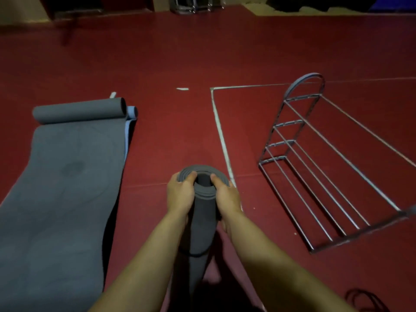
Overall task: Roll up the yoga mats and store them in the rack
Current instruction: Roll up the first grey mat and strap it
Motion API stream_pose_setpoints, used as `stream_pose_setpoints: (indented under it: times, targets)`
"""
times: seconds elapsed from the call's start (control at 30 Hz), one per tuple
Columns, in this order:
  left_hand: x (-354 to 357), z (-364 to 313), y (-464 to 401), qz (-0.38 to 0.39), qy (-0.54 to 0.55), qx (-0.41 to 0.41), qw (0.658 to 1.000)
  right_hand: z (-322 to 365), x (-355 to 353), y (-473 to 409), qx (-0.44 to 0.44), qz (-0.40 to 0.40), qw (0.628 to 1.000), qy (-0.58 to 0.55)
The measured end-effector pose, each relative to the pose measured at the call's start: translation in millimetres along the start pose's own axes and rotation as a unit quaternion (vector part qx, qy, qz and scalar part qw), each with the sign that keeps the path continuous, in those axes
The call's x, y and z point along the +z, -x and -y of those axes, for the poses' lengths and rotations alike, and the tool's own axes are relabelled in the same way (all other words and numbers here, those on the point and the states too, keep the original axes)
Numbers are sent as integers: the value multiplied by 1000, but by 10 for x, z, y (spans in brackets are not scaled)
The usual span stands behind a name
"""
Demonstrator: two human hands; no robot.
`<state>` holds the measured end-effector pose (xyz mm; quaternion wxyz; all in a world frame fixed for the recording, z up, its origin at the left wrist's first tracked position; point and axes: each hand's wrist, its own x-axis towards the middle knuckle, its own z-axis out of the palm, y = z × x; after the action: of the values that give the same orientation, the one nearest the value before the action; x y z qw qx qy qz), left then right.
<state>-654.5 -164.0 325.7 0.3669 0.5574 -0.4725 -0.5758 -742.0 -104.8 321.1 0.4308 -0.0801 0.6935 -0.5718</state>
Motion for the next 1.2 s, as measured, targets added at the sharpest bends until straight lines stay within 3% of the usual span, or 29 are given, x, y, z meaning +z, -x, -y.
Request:
stream_pose_setpoints:
  times: [0.13,0.33,0.53,0.7,0.9,1.2]
  targets:
    - [501,-445,134,17,-37,-58,997,496,-358,-27,58,-43,997,-21]
    - [1136,-2212,542,46,-45,-50,997,2261,-861,468,-11,-66,997,-39]
    - [2027,-4380,1269,67,14,16,998,4486,-1614,1107,-92,-93,990,-51]
    - [2721,-5640,1842,107,42,92,989,5741,-2340,1504,-169,-144,974,-53]
    - [3397,-6192,2267,176,41,119,976,6285,-3039,1616,-204,-187,959,-68]
    - [4432,-6034,2329,262,34,85,961,6415,-3888,1284,-196,-256,943,-80]
